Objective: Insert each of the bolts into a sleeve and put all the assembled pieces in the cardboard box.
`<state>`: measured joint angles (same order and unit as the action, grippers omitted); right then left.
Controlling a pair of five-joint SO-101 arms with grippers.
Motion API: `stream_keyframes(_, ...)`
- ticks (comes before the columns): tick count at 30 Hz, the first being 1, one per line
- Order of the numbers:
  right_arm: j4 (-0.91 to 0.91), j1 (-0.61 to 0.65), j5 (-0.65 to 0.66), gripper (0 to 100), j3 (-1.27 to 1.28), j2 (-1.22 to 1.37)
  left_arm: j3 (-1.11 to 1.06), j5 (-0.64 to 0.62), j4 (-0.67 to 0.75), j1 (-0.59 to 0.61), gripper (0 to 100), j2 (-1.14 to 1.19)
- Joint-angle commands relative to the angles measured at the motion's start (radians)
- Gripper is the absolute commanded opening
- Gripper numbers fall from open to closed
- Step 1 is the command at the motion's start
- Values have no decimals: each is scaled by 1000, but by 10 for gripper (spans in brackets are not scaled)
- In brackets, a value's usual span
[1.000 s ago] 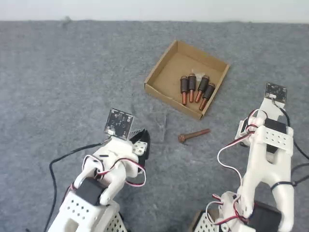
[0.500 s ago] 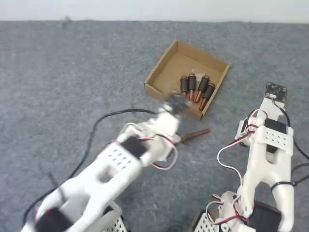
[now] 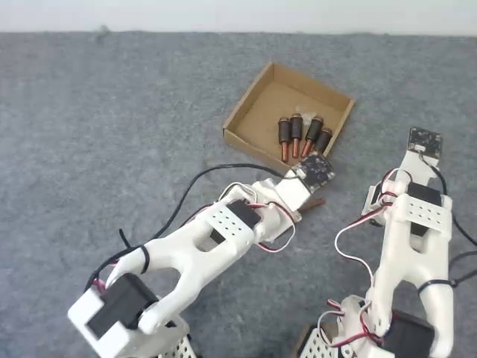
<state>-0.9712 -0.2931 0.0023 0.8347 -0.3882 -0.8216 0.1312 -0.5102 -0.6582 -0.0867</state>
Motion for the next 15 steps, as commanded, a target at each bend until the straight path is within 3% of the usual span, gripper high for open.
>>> stream_keyframes(1, 19, 10, 0, 7, -3, -47, 51, 34, 15, -15, 24, -3)
stream_keyframes(8, 19, 10, 0, 7, -3, -47, 87, 25, -25, -8, 234, 0)
stream_keyframes(15, 21, 10, 0, 7, -3, -47, 222, 31, -141, -9, 185, 114)
